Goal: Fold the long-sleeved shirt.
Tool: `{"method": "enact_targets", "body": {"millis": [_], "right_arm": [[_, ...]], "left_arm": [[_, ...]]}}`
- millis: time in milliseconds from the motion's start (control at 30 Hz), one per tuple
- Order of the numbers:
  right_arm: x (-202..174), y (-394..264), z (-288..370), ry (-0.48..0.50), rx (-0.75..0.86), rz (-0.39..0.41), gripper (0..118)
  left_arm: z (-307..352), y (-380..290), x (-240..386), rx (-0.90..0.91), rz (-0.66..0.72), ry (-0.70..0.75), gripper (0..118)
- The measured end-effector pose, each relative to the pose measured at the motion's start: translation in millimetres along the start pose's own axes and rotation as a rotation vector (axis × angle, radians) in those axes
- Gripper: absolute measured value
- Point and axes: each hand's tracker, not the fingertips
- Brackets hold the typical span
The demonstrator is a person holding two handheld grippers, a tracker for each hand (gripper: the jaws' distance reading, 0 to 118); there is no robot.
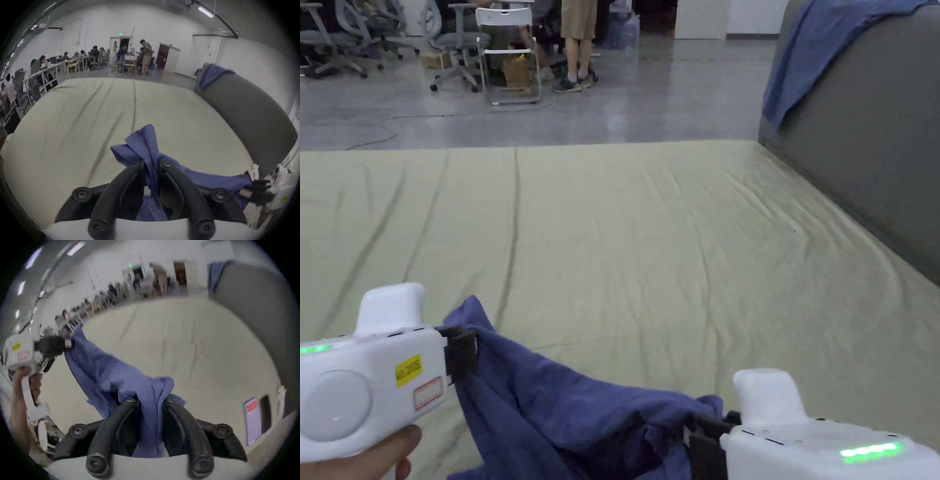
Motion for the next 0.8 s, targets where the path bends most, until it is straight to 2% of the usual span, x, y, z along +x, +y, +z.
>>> {"method": "enact_targets", "body": {"millis": [167,333,533,567,667,800], "right_arm": [[-12.0,59.2,65.8,-0.069,0.296,0.060,19],[-27.6,155.9,82.5,-0.033,0.429,0.070,19],[-47.2,291.0,56.2,-0.076,0.398,0.068,19],[-50.3,307.1,47.9,-0.087,0.376,0.111,19],[-59.4,338.6,28.6,-0.115,0.356,0.162,19],[-59.1,347.7,-17.2,-0.152,0.307,0.237,19]], "left_arm": [[88.5,37.9,-2.0,0.214,0.061,-0.011,12],[129.6,109.2,3.7,0.396,-0.013,0.034,12],[98.2,191.4,-8.1,0.465,-0.074,0.145,12],[91.0,203.3,-13.1,0.463,-0.068,0.143,12],[68.4,230.4,-28.0,0.471,-0.028,0.156,12],[26.9,239.5,-46.7,0.470,-0.022,0.187,12]]}}
